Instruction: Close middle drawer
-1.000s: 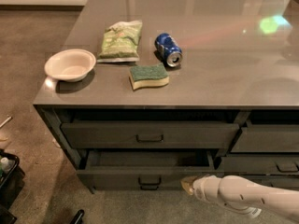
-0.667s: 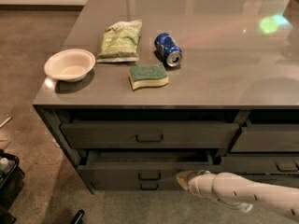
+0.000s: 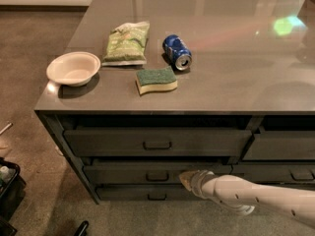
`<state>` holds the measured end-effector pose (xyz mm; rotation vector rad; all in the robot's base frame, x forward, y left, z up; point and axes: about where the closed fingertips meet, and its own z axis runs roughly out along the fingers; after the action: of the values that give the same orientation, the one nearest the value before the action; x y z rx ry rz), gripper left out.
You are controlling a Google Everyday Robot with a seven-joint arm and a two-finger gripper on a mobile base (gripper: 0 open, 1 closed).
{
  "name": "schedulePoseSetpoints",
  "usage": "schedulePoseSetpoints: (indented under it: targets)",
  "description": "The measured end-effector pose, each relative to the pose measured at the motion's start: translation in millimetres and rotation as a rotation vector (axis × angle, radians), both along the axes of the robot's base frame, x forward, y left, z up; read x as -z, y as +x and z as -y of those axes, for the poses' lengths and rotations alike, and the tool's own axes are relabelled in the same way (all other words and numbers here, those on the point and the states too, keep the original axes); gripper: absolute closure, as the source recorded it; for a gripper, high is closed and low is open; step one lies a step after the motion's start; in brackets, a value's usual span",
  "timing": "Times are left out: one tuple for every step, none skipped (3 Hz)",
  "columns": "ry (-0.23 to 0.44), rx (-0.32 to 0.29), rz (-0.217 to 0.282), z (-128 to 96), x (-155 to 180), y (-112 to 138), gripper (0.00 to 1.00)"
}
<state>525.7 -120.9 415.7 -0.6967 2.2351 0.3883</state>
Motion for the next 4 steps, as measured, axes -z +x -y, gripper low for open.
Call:
schedulePoseSetpoints:
  targets:
    - [-0.003, -0.002, 0.002, -1, 1, -1, 1.00]
    - [-0.009, -0.003, -0.026, 12, -3, -15, 1.00]
    - [-0.020, 0.101, -0.104, 57, -11, -51, 1.00]
    - [-0.022, 0.098, -0.101, 56, -13, -50, 0.81]
